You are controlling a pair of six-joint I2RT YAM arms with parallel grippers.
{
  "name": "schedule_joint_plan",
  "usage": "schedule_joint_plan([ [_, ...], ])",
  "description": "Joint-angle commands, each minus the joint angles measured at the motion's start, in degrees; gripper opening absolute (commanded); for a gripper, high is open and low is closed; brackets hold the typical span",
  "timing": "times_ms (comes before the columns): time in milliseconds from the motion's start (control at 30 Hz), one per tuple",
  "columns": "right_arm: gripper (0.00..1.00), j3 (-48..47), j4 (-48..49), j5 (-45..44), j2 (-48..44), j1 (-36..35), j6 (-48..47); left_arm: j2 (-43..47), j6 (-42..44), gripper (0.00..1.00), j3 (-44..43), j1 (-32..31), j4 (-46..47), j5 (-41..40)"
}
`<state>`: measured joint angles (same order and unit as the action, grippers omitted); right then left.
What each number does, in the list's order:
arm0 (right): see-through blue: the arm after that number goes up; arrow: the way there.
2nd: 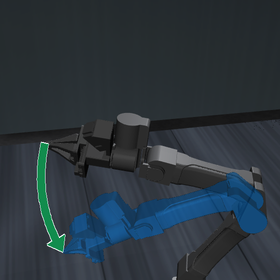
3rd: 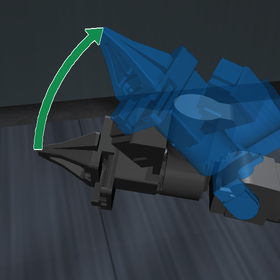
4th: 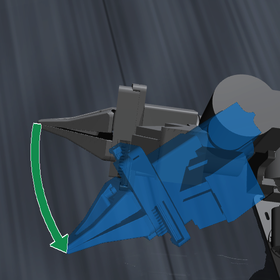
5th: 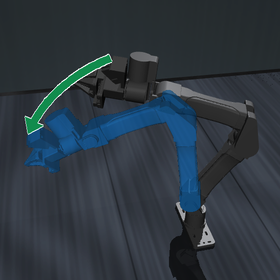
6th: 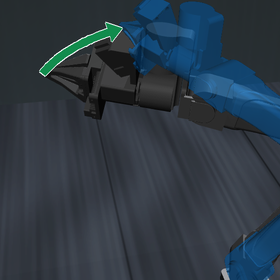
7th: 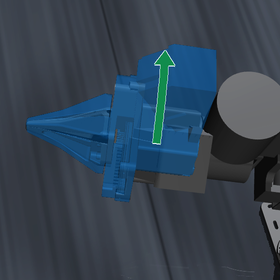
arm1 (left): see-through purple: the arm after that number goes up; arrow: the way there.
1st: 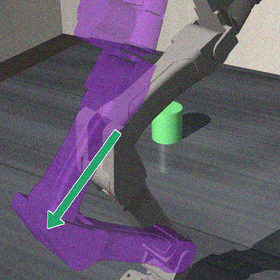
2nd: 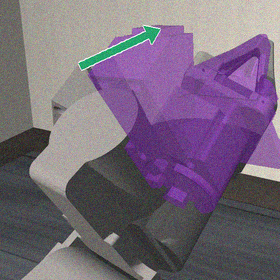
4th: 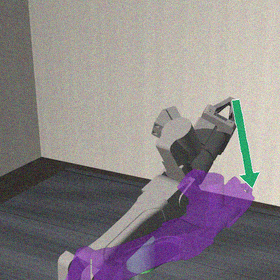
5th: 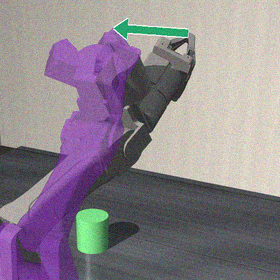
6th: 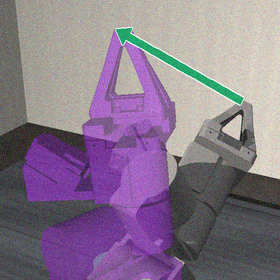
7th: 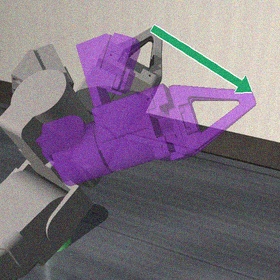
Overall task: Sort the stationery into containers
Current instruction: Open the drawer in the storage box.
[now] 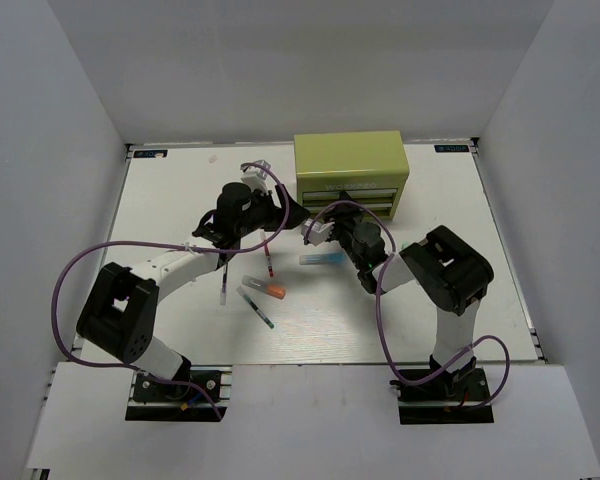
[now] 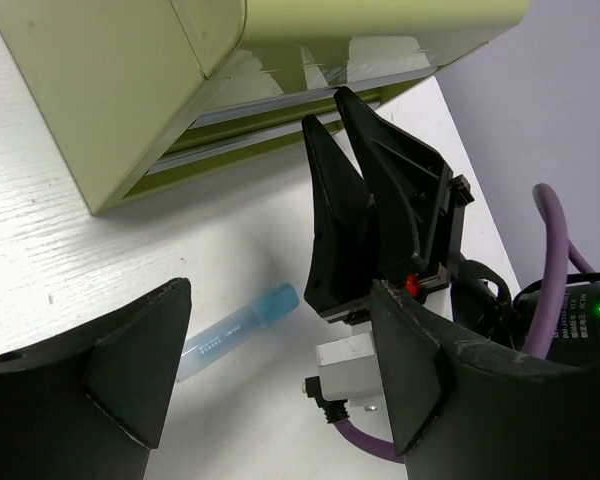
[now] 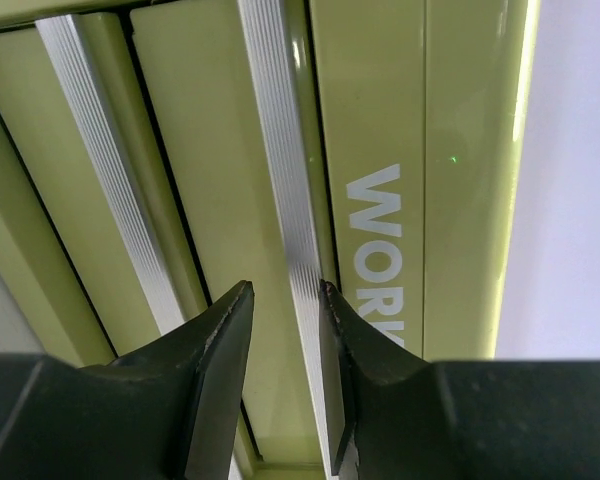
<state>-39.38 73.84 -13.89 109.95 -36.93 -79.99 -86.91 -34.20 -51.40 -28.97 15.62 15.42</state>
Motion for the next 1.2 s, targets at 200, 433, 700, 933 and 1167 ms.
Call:
schedule_joint_plan([
  [200,0.38,-2.20,34.26,-1.23,1.67,1.42,-0.17,0.61,0.80,0.82,-1.87,0.67,0.91,0.22],
  [433,0.37,-3.25,34.35,-1.23,2.46,1.95,-0.70,1.66,0.80,0.82,-0.81,0.67,0.91,-0.30],
  [700,0.36,-3.69,34.26,-1.31,2.55,2.91,-1.22,1.66,0.80,0.83,-0.28,0.67,0.91,-0.83],
  [933,0.34,-3.87,34.17,-1.05,4.39,3.79,-2.10,2.19,0.80,0.83,-0.28,0.67,0.91,-0.83],
  [1167,0.14,-4.22,34.26,-0.61,4.92,4.15,-1.58,3.24,0.80,0.83,0.24,0.67,0.91,-1.36],
])
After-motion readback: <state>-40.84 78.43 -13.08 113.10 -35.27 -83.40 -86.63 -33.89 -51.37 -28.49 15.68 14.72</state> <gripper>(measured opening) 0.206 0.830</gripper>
